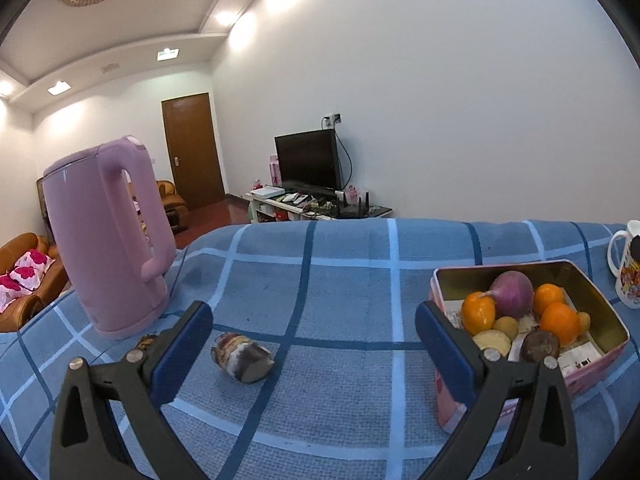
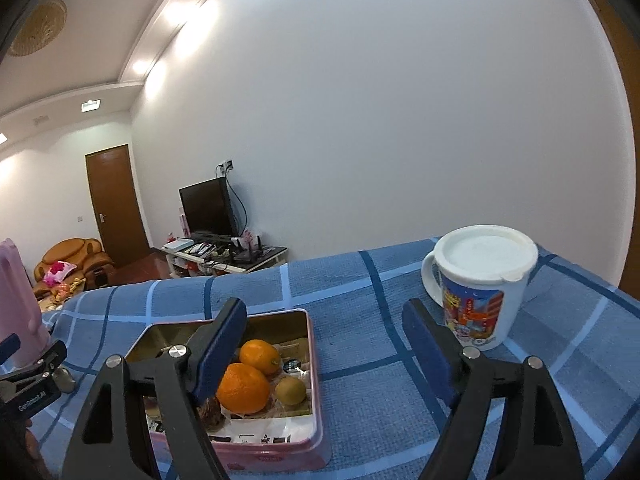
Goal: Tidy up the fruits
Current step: 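Move both open tools back toward the remaining produce beside the kettle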
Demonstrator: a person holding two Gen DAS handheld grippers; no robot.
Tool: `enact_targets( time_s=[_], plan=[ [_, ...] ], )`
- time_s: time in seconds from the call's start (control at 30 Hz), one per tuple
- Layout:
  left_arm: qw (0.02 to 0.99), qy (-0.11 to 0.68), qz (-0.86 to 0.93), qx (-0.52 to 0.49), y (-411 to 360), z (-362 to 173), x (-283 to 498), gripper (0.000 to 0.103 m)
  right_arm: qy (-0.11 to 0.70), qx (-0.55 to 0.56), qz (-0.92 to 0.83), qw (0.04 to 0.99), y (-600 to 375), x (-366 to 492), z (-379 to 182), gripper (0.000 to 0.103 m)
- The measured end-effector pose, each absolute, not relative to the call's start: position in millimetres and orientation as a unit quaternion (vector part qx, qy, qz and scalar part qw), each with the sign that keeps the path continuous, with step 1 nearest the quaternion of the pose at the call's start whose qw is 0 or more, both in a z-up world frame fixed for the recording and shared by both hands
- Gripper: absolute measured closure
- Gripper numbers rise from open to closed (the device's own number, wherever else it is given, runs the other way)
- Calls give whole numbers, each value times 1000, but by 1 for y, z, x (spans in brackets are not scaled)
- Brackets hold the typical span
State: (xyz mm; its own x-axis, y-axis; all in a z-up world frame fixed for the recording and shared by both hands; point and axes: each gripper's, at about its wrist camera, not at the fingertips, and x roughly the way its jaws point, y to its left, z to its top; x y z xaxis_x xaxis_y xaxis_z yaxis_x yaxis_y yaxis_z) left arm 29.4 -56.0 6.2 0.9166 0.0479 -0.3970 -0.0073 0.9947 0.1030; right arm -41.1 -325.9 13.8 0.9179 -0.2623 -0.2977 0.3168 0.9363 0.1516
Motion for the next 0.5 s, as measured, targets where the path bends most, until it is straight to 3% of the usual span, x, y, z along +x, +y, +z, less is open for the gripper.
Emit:
enact_targets(
  time_s=[0.5],
  plan=[
    [977,203,-22,58,-50,9,7,0,141,92,-164,972,-306,-68,16,22]
  ],
)
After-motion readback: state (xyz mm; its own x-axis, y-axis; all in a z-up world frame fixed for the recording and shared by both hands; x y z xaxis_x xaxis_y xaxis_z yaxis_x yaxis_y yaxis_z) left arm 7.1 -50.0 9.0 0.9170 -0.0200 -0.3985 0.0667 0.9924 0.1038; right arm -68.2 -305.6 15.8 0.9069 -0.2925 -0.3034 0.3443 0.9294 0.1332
